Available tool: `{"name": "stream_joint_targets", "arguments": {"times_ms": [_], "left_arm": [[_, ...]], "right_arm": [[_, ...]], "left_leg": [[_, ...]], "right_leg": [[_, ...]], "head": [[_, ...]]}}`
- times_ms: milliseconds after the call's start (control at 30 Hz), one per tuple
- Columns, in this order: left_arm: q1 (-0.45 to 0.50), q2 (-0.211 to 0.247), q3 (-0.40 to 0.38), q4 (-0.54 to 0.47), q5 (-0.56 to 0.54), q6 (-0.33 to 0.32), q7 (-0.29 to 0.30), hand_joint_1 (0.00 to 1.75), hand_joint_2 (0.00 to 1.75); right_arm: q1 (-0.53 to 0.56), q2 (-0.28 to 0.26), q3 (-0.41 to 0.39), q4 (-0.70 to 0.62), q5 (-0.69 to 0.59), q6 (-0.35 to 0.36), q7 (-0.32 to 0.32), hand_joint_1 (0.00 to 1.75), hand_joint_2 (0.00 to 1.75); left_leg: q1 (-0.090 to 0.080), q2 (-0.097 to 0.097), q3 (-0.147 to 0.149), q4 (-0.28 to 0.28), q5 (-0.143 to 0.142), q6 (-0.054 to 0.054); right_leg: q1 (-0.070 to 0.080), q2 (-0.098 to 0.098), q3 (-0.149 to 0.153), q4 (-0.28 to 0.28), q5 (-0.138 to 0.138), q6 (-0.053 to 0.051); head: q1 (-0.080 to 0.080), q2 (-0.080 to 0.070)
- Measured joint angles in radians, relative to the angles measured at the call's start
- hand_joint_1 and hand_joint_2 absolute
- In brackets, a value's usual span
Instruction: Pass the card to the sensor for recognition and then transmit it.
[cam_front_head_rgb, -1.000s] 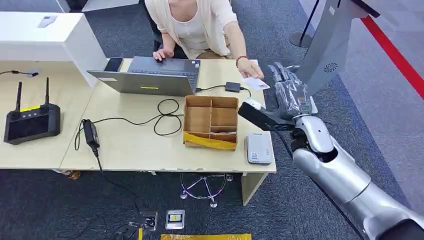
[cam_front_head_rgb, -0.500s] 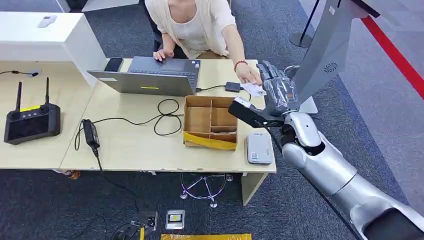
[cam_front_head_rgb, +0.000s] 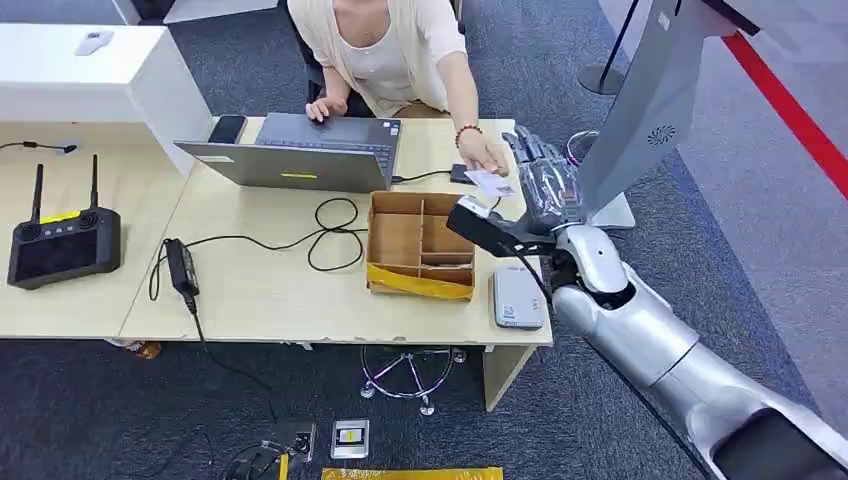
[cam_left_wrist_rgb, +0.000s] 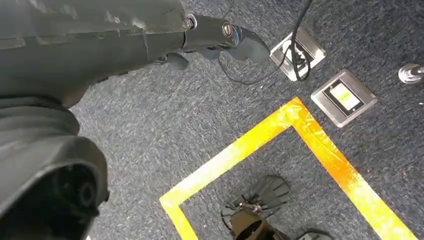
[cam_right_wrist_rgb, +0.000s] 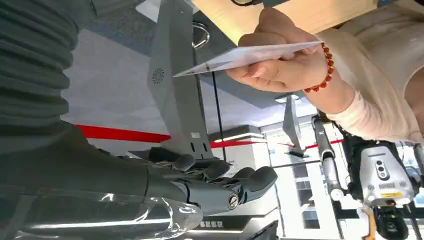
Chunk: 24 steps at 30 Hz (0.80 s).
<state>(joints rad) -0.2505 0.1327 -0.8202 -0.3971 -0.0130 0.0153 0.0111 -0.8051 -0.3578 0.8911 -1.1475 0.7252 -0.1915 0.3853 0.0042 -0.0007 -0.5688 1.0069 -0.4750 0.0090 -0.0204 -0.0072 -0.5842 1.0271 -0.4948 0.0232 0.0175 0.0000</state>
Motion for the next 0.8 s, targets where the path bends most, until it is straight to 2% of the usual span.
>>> {"name": "stream_joint_targets", "arguments": {"times_ms": [33, 67, 800], "left_arm": [[0.000, -0.001, 0.003, 0.000, -0.002, -0.001, 0.000, 0.00, 0.00], [0.000, -0.001, 0.003, 0.000, -0.005, -0.001, 0.000, 0.00, 0.00], [-0.003, -0.004, 0.026, 0.000, -0.090, -0.036, 0.000, 0.00, 0.00]], "right_arm": [[0.000, 0.000, 0.000, 0.003, 0.002, 0.000, 0.001, 0.00, 1.75], [0.000, 0.000, 0.001, 0.005, 0.002, 0.000, 0.001, 1.75, 1.75], [0.000, 0.006, 0.006, 0.037, 0.005, -0.007, 0.026, 1.75, 1.75]], "left_leg": [[0.000, 0.000, 0.000, 0.000, 0.000, 0.000], [0.000, 0.000, 0.000, 0.000, 0.000, 0.000], [0.000, 0.000, 0.000, 0.000, 0.000, 0.000]], "right_leg": [[0.000, 0.000, 0.000, 0.000, 0.000, 0.000], [0.000, 0.000, 0.000, 0.000, 0.000, 0.000], [0.000, 0.001, 0.000, 0.000, 0.000, 0.000]], "head": [[0.000, 0.000], [0.000, 0.000], [0.000, 0.000]]}}
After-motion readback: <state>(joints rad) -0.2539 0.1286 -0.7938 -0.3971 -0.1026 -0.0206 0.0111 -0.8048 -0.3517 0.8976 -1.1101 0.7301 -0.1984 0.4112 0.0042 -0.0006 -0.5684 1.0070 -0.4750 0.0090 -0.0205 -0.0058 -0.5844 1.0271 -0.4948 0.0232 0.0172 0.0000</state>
